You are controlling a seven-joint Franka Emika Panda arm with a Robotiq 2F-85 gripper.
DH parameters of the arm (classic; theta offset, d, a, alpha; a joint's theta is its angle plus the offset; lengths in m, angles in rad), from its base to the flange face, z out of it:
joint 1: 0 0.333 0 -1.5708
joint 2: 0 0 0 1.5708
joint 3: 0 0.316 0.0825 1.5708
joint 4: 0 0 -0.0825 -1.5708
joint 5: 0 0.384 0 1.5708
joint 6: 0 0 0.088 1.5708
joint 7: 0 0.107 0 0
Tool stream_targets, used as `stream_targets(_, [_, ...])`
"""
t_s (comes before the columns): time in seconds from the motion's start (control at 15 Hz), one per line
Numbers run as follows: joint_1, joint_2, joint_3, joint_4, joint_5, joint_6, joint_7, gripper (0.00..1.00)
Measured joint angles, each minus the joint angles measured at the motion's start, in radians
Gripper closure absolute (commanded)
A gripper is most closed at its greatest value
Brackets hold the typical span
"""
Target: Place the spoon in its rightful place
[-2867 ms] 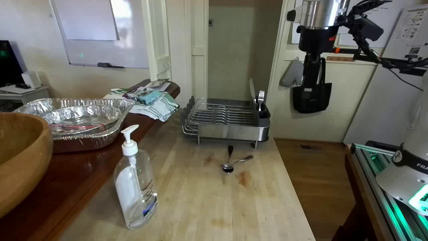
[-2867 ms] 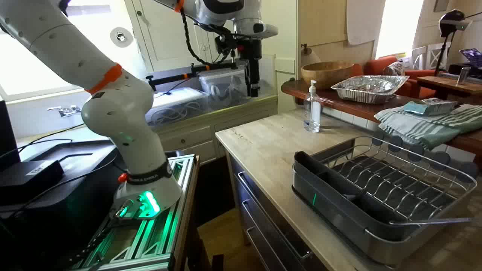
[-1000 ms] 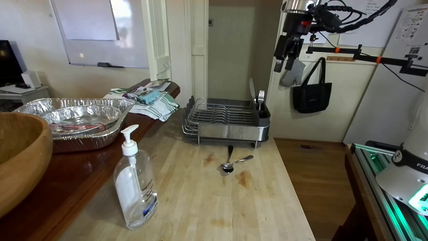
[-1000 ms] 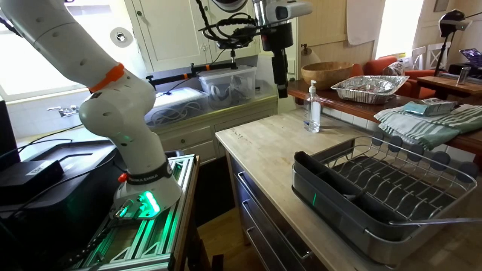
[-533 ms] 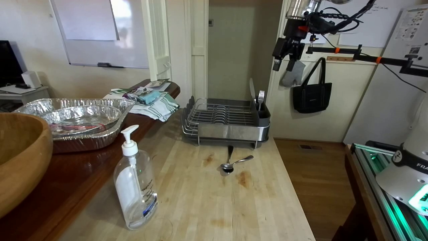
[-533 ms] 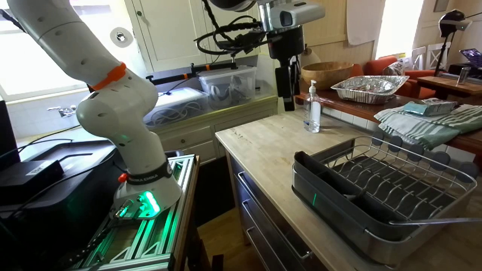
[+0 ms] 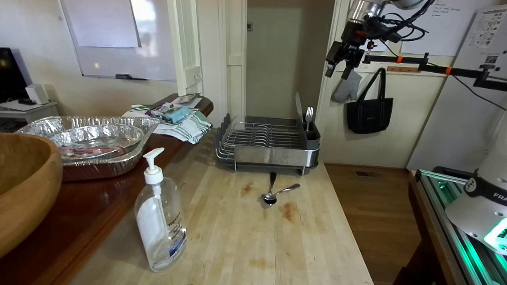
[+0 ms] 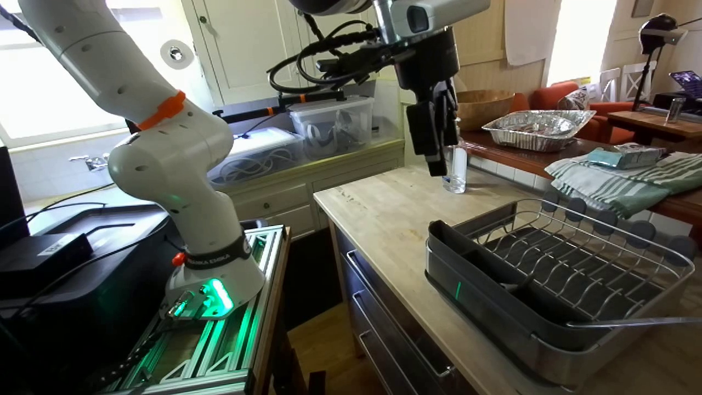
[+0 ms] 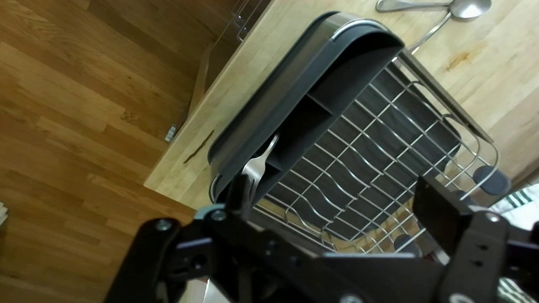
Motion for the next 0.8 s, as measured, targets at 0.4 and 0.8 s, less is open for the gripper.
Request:
stream_targets(0.4, [-0.009,0.008,0.000,0.006,-0.001,0.013,-0.028,0.00])
stream_targets(0.8, [-0.009,0.008,0.000,0.007,-0.001,0.015,-0.028,0.00])
